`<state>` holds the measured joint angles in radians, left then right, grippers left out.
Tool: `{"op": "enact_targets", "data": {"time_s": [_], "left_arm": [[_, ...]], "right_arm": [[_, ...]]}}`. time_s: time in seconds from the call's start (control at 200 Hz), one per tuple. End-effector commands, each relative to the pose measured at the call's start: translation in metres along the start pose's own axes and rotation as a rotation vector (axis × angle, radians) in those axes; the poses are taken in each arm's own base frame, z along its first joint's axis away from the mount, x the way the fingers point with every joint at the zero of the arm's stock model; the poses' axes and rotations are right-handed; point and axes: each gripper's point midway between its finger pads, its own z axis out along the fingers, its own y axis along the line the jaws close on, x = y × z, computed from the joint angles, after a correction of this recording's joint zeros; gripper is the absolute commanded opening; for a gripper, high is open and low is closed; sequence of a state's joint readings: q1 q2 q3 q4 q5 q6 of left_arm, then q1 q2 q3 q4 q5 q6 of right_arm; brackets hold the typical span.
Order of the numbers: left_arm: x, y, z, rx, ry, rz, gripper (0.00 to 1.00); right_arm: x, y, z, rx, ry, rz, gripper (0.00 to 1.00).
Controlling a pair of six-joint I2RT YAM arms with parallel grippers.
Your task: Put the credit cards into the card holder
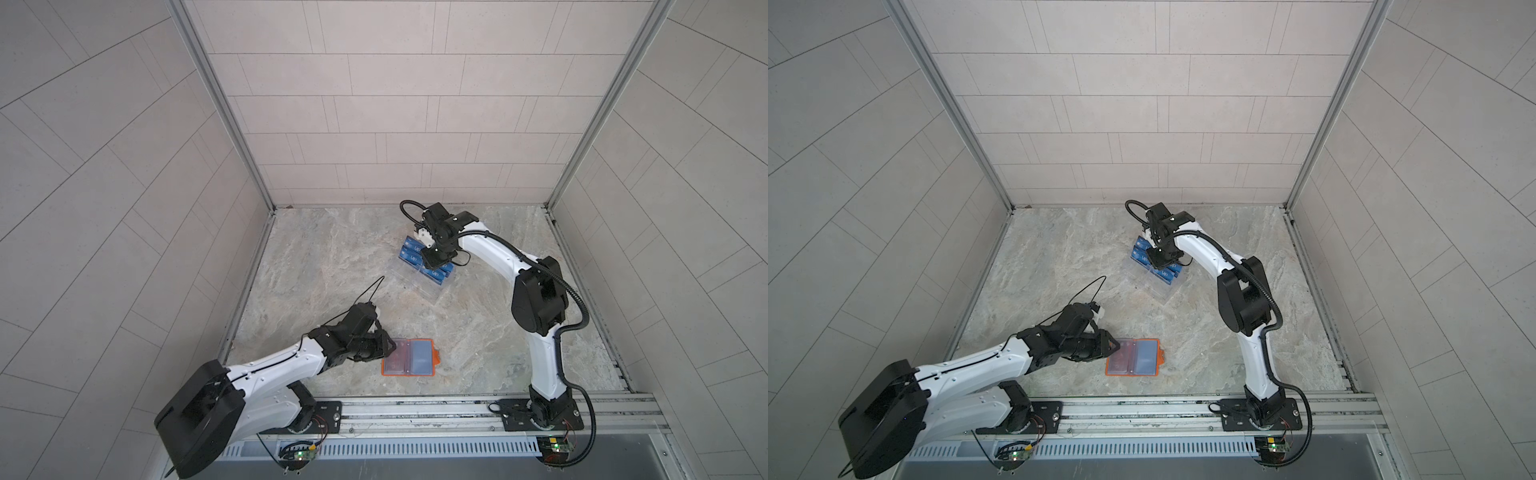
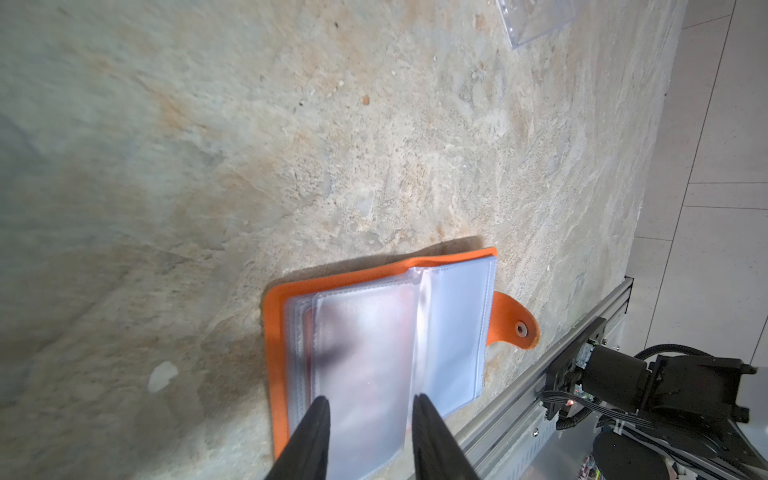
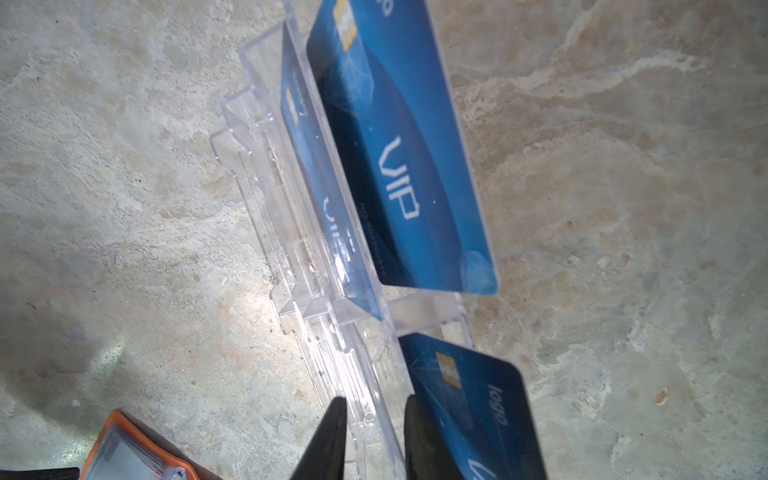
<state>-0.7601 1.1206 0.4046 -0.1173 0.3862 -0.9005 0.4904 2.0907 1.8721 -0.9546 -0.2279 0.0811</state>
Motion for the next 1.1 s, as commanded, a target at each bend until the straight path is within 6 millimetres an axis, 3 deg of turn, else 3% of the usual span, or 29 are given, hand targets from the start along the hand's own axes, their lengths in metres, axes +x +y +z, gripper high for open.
{"op": "enact_targets", "data": {"time_s": [0.0,0.175,0.26,0.881,1.091], "left_arm": [[0.0007,0.0043,0.0010,-0.013,-0.008,0.006,0.38],[0.0006,0.0063,0.0019,-0.022,-0.009,0.005,0.38],[0.0003,0.0060,0.0027,-0.021,-0.008,0.003,0.39],[0.0009,0.0032,0.0038,0.007,-0.009,-0.001,0.42],[0.0011,0.0027,0.0040,0.013,-0.009,-0.001,0.42]], "right_arm": [[0.0066,0.0040,-0.0009,-0.007,0.028,-0.040,0.28],[0.0087,0.0037,0.0021,0.007,0.040,-0.052,0.25],[0.0096,0.0028,0.0021,0.033,0.043,-0.074,0.19],[0.0107,0.0018,0.0046,0.090,0.052,-0.166,0.14],[0.0114,0.0051,0.0065,0.068,0.059,-0.190,0.06]]}}
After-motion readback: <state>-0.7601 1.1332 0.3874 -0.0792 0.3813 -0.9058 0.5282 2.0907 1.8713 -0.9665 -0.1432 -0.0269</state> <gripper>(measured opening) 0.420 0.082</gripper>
